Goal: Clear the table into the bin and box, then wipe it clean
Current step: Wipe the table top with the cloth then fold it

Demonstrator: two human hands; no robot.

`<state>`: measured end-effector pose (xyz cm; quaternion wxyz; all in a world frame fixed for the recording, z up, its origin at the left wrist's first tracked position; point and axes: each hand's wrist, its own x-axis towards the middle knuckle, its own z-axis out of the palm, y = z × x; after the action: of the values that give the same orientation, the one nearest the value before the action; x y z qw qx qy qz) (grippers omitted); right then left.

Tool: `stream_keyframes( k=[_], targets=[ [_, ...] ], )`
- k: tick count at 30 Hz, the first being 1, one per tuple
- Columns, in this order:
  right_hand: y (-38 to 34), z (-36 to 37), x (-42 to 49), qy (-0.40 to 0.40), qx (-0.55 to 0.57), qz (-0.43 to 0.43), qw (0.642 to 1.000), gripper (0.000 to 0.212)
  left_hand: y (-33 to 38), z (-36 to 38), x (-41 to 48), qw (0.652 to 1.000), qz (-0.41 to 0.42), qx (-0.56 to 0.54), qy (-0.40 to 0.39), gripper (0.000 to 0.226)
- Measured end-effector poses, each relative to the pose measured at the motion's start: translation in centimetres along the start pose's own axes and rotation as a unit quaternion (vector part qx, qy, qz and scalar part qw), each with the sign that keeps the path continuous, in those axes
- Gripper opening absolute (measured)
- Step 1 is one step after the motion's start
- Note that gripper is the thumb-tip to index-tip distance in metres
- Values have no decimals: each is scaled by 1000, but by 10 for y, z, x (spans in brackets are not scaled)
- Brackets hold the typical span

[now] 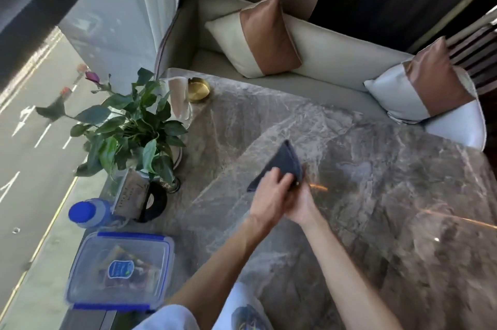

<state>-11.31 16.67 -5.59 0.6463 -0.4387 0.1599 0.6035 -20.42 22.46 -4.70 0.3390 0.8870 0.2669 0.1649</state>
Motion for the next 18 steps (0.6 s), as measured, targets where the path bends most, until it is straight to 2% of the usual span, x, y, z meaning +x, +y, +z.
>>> stream_keyframes(
  k=[1, 4, 6, 9, 13, 14, 18],
  targets=[
    [-2, -10, -8, -5, 24, -22, 999, 67, 11, 12, -5, 999, 31, 29, -11, 17],
    [-11, -57, -30, -2, 68, -43, 997, 104, 44, 39, -17, 991, 102, 76, -27, 22],
    [-20, -91, -46, -18, 94, -58, 994, 115, 66, 52, -22, 987, 132, 83, -27, 26],
    [-39, -131, -74, -52, 139, -67, 987, 102, 100, 74, -26, 986, 134, 91, -39, 30],
    [-72, -175, -118, -5, 140, -71, 988, 73, 150, 121, -35, 987, 114, 69, -93, 29],
    [-82, -189, -128, 22, 134, -73, 988, 72, 161, 135, -37, 986, 111, 68, -107, 30],
    [-113, -253, -154, 61, 178, -57, 980, 95, 200, 195, -36, 981, 105, 85, -142, 30]
  ],
)
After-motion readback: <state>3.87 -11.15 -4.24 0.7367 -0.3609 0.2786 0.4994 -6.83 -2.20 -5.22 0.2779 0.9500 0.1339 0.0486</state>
